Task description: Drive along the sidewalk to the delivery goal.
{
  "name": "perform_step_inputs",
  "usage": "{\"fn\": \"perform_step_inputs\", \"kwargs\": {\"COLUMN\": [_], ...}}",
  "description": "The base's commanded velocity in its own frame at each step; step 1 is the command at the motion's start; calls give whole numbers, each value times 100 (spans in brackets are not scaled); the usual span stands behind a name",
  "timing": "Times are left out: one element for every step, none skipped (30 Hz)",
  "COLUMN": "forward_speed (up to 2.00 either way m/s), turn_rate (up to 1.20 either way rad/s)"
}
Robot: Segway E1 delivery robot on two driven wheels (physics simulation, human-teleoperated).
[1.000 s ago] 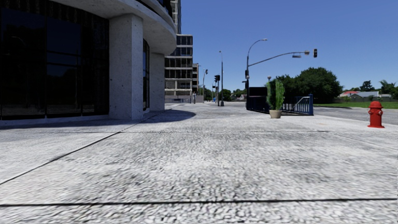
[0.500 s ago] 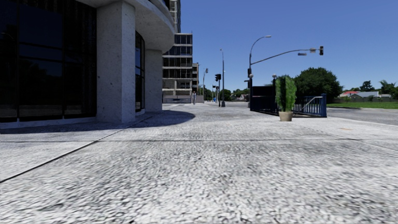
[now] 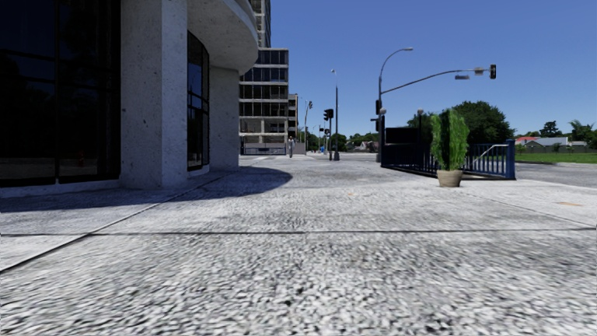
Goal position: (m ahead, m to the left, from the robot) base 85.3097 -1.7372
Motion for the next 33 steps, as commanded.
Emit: {"fn": "perform_step_inputs", "kwargs": {"forward_speed": [200,200,200,200,200,200,200,200,200,200,200,200,200,200,200,200,200,200,200,200,200,200,200,200,200,200,200,200,200,200,200,200,200], "turn_rate": [0,0,0,0,0,0,0,0,0,0,0,0,0,0,0,0,0,0,0,0,0,0,0,0,0,0,0,0,0,0,0,0,0]}}
